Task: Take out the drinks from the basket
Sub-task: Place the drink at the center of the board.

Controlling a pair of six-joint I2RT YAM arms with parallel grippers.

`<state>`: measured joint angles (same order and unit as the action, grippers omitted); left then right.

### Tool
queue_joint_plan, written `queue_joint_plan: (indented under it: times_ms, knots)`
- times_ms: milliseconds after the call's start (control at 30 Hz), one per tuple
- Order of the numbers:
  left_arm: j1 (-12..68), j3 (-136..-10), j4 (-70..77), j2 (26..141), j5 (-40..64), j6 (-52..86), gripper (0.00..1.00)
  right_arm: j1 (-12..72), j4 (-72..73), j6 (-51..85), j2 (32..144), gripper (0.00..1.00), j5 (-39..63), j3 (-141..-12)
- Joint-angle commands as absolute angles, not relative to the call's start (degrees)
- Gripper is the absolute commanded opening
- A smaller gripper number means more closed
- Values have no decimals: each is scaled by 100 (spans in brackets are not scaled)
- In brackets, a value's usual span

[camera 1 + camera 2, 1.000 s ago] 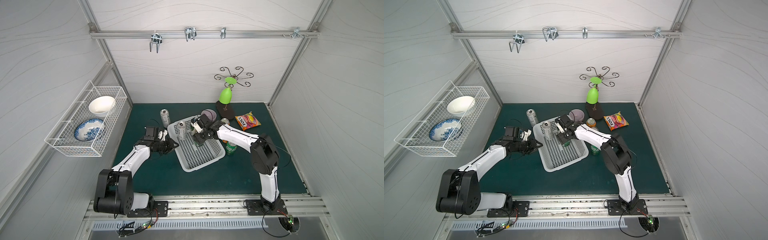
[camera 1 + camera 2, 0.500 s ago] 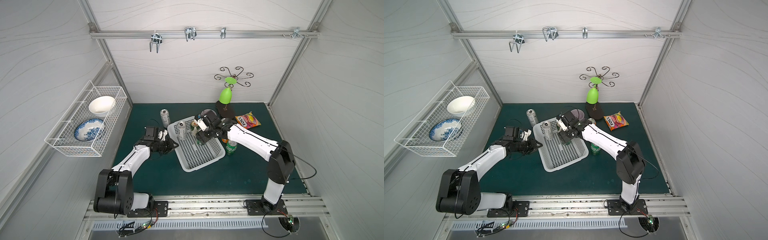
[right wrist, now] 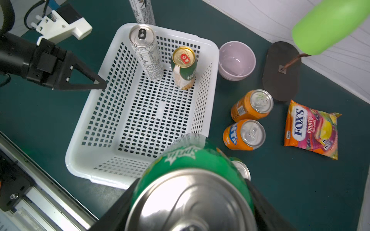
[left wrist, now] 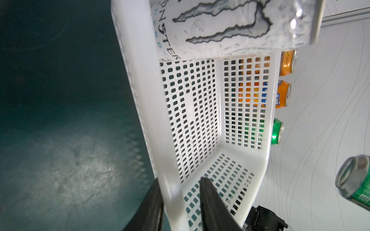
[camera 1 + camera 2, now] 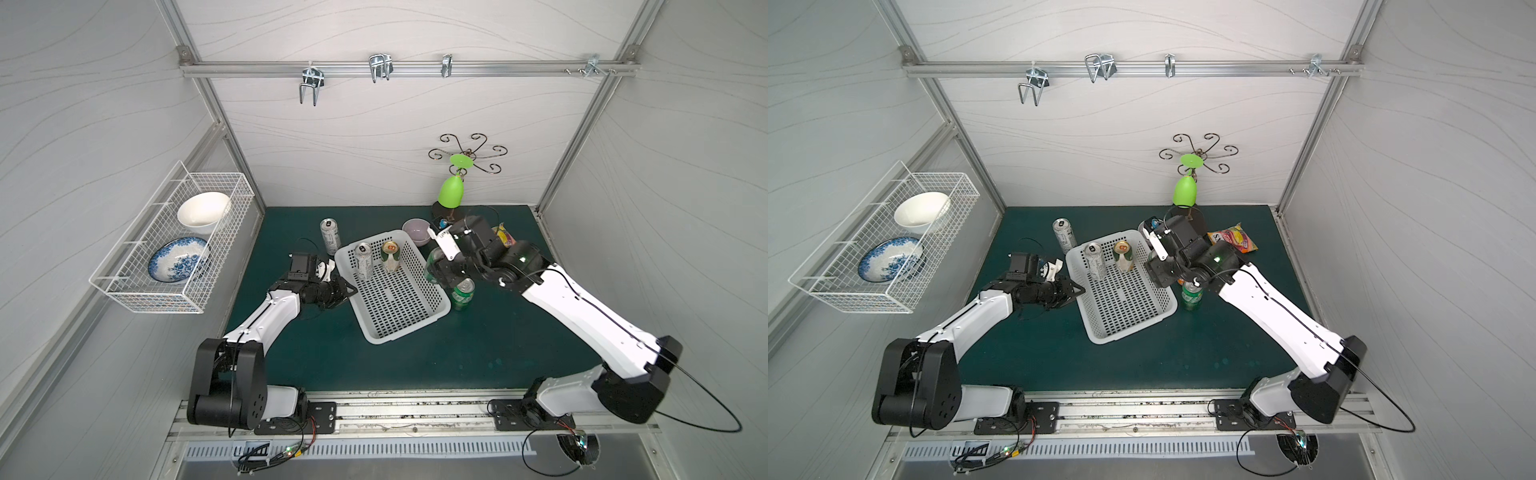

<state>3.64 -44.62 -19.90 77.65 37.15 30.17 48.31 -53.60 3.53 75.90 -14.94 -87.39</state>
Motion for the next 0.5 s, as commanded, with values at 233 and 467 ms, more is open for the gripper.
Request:
queue_joint_plan:
  times_ms: [233, 467]
  knots:
    - [343, -4641, -1942, 7745, 3753, 2900, 33, 4852, -5651, 919, 6441, 50, -2047, -7774]
    - [343, -4650, -1984, 7726, 3727, 2883, 33, 4825, -5175, 1207, 6016, 50, -1995, -6818]
